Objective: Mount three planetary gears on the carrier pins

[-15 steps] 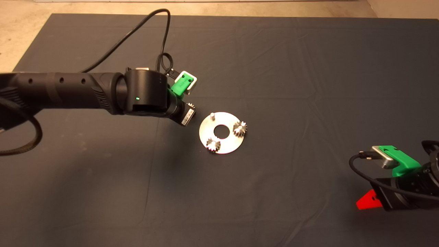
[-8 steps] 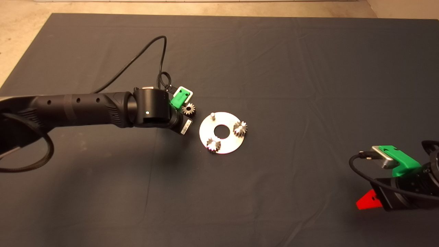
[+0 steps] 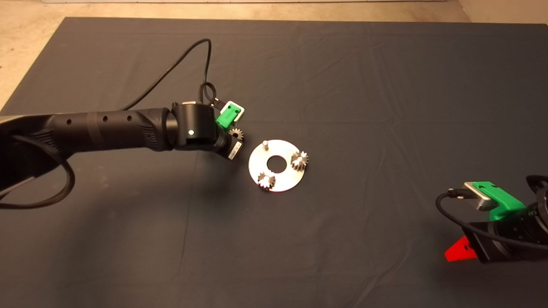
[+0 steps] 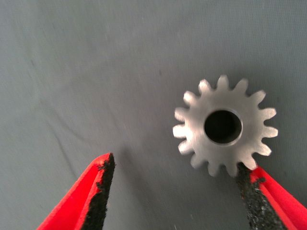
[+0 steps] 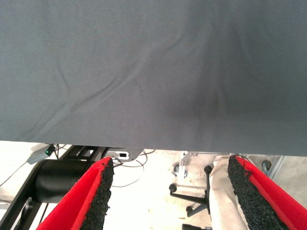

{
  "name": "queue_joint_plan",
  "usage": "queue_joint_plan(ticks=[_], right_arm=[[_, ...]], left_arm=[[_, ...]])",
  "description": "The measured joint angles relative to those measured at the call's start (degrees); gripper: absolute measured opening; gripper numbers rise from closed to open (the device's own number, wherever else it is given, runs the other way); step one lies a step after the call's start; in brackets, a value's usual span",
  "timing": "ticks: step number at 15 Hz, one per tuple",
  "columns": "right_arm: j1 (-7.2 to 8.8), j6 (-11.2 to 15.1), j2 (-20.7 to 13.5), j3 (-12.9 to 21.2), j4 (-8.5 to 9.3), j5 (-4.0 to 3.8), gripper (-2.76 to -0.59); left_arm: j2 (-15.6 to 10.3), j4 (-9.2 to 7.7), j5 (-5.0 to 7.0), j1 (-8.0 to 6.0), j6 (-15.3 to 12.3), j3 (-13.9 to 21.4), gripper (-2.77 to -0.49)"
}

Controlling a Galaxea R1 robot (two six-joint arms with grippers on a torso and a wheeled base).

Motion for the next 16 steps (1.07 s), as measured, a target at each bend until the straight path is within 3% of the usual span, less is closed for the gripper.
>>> queue_joint_plan(ticks=[10, 15, 16], right_arm=[[-0.01, 0.00, 0.01, 0.02, 0.00, 0.00, -1.60], [-0.01, -0.02, 0.03, 0.00, 0.00, 0.02, -1.60], [-0.01, 0.00, 0.03, 0.00, 0.00, 0.02, -1.60]], left_arm=[[0.44, 0.00, -0.20, -0.15, 0.49, -0.65, -1.50], [1.90, 0.05, 1.12, -0.33, 0.61, -1.13, -1.50], [2.51, 0.44, 0.74, -0.30, 0.61, -1.52, -1.50]])
